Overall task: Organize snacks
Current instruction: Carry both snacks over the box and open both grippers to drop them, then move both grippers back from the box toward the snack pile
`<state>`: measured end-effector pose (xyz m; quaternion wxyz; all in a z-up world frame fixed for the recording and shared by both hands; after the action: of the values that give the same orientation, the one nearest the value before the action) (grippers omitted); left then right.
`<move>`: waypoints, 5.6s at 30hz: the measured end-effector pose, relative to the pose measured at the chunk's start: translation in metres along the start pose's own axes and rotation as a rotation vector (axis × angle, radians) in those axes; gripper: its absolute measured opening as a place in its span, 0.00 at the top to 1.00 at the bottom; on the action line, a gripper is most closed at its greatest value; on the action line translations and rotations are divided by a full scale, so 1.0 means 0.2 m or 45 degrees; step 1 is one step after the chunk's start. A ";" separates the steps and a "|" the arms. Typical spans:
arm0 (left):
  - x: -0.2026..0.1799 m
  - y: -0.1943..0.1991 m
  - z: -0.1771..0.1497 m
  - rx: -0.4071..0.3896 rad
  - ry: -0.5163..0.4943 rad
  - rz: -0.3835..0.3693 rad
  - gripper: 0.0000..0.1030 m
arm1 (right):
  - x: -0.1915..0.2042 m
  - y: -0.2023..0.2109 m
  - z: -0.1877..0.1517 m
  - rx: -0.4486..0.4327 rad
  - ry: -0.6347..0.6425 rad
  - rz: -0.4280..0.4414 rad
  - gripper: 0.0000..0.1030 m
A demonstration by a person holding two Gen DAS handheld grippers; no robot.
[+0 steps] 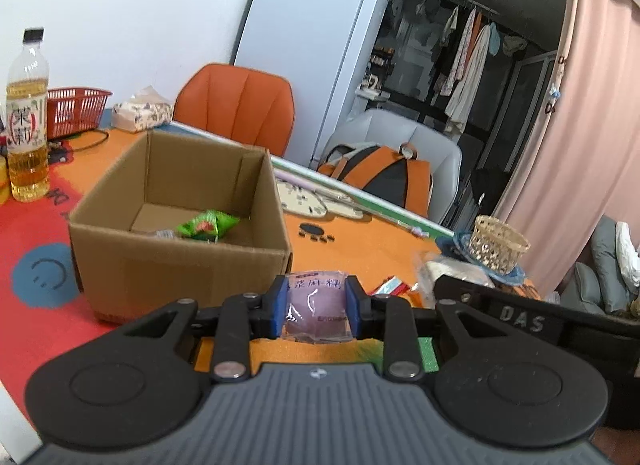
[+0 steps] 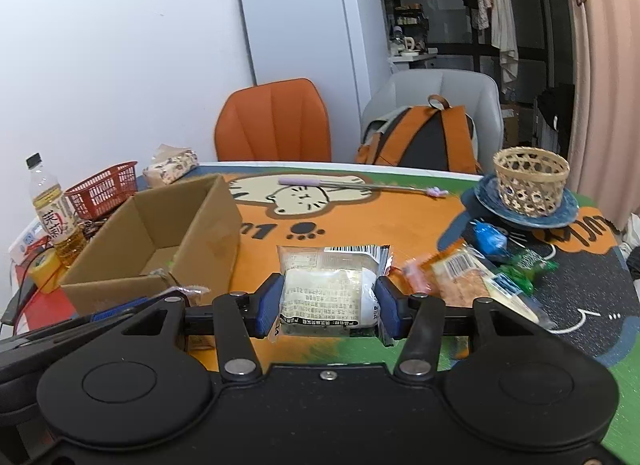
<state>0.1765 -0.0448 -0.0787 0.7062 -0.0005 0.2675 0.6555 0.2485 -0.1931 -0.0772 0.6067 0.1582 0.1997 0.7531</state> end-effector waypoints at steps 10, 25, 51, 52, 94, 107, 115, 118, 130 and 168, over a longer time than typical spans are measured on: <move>0.02 0.09 0.10 -0.067 0.005 -0.018 0.72 | 0.08 0.04 0.05 -0.040 0.021 0.030 0.51; 0.13 0.17 0.29 -0.168 0.031 -0.004 0.73 | 0.22 0.04 0.14 -0.075 0.060 0.068 0.51; 0.63 -0.06 0.36 -0.042 0.214 0.077 0.72 | 0.56 -0.13 0.29 -0.072 0.136 0.162 0.51; 0.65 -0.06 0.35 -0.037 0.219 0.082 0.72 | 0.56 -0.14 0.29 -0.070 0.138 0.167 0.51; 0.66 0.04 0.34 -0.019 0.218 0.156 0.25 | 0.56 -0.11 0.24 -0.008 0.069 0.235 0.32; 0.45 0.02 0.29 0.002 0.127 0.135 0.10 | 0.30 -0.04 0.18 -0.011 -0.008 0.157 0.14; 0.32 -0.01 0.26 0.009 0.086 0.096 0.07 | 0.11 -0.01 0.13 0.000 -0.079 0.098 0.06; 0.26 -0.02 0.24 0.015 0.069 0.074 0.06 | 0.04 0.00 0.11 -0.001 -0.098 0.078 0.05; 0.04 -0.10 0.17 0.071 -0.044 -0.016 0.06 | -0.19 0.00 0.03 0.021 -0.174 0.018 0.03; -0.15 -0.41 -0.05 0.215 -0.076 -0.157 0.36 | -0.50 -0.19 -0.12 0.115 -0.201 -0.075 0.32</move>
<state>0.2485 -0.0887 -0.1047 0.7503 0.0623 0.3001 0.5857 0.2907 -0.2856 -0.1157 0.6345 0.2382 0.1894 0.7105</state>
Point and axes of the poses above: each gripper's, at about its wrist camera, not at the fingertips, and y roughly against the way its jaws point, x to its left, z to its top, the point moved 6 cm from there along -y, roughly the way its jaws point, and after that the axes turned 15 degrees about -z, right-handed, at the moved point
